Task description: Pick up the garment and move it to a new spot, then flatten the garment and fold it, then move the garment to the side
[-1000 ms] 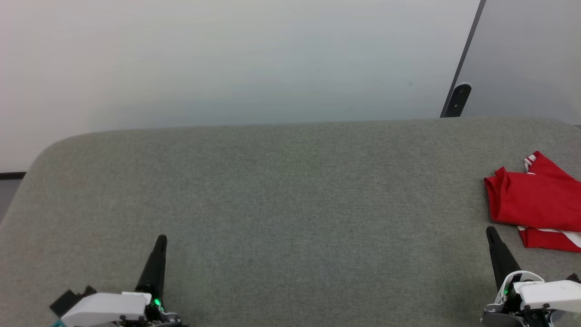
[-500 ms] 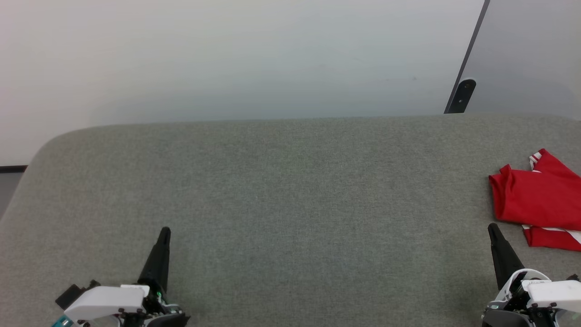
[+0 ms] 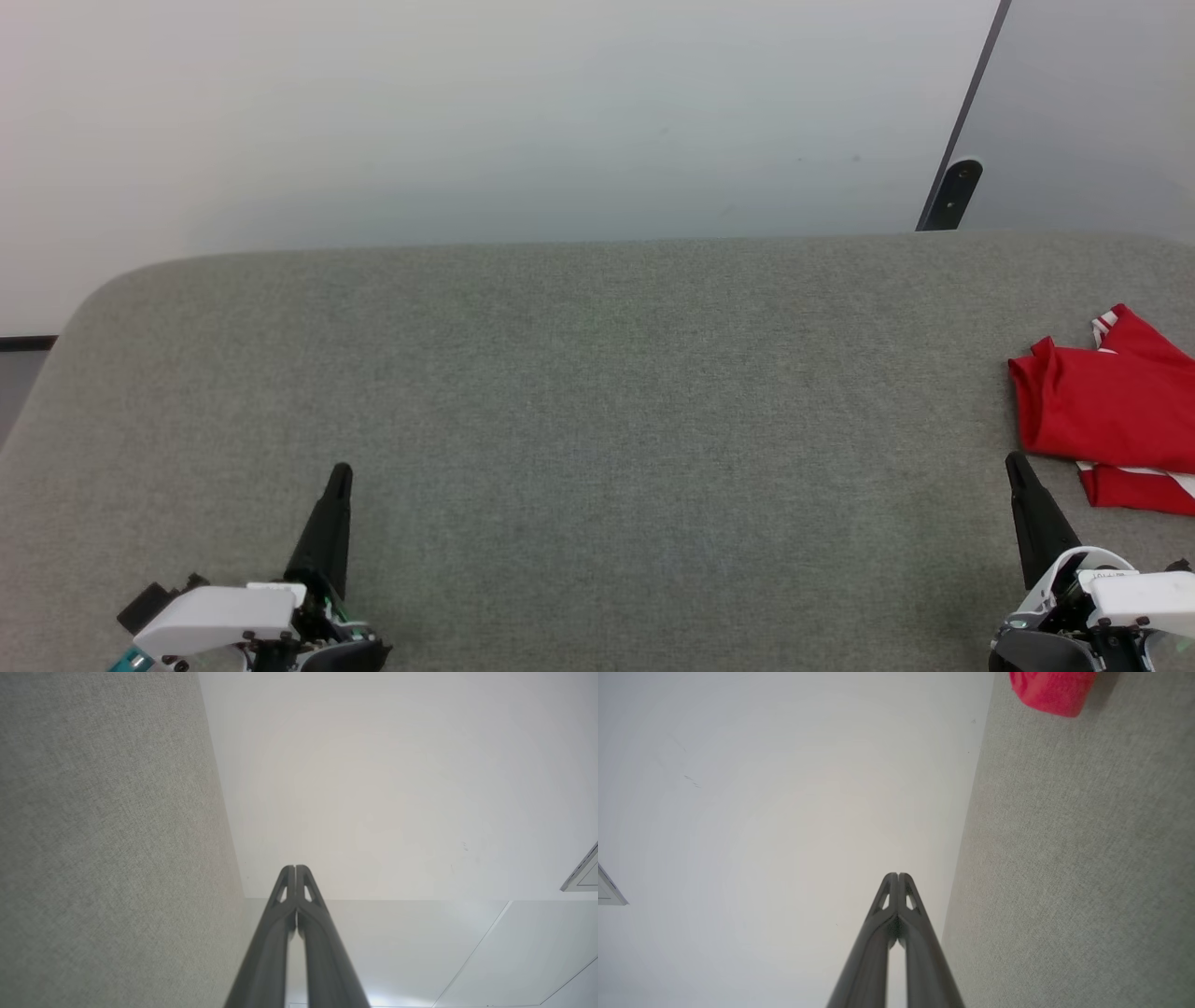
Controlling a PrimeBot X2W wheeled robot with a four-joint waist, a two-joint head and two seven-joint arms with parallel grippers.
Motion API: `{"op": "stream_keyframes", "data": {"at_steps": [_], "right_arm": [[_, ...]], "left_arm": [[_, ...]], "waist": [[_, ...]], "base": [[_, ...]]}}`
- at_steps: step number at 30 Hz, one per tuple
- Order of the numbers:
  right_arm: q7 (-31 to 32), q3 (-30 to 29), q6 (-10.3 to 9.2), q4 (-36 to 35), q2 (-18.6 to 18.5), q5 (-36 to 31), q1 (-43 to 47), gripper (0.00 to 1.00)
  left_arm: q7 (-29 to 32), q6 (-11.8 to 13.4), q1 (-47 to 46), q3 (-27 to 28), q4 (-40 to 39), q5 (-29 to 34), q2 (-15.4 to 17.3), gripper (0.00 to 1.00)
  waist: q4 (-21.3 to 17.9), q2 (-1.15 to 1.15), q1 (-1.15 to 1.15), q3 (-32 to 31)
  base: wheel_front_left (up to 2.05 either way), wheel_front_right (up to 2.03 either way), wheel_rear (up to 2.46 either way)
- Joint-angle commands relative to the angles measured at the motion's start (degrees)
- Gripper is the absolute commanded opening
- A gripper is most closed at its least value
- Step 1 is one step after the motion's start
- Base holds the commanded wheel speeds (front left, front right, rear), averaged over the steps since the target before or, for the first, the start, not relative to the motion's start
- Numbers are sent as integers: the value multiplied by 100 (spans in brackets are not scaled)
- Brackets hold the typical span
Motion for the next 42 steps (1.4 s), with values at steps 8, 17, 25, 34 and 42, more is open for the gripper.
{"op": "stream_keyframes", "data": {"at_steps": [8, 17, 25, 34, 42], "right_arm": [[14, -5, -8, -20, 16, 21, -18, 0], [14, -4, -8, -20, 16, 22, -18, 0], [14, -4, -8, -20, 16, 22, -18, 0], [13, -3, -8, -19, 16, 22, -18, 0], [13, -3, -8, -19, 16, 23, -18, 0]], "left_arm": [[13, -34, -62, 12, 3, -16, -3, 0], [12, -33, -62, 12, 3, -17, -3, 0], [12, -33, -62, 12, 1, -18, -3, 0], [11, -33, -61, 10, 2, -18, -2, 0], [11, -33, -61, 10, 1, -19, -2, 0]], "waist": [[0, 0, 0, 0], [0, 0, 0, 0], [0, 0, 0, 0], [0, 0, 0, 0], [0, 0, 0, 0]], "base": [[0, 0, 0], [0, 0, 0], [0, 0, 0], [0, 0, 0], [0, 0, 0]]}}
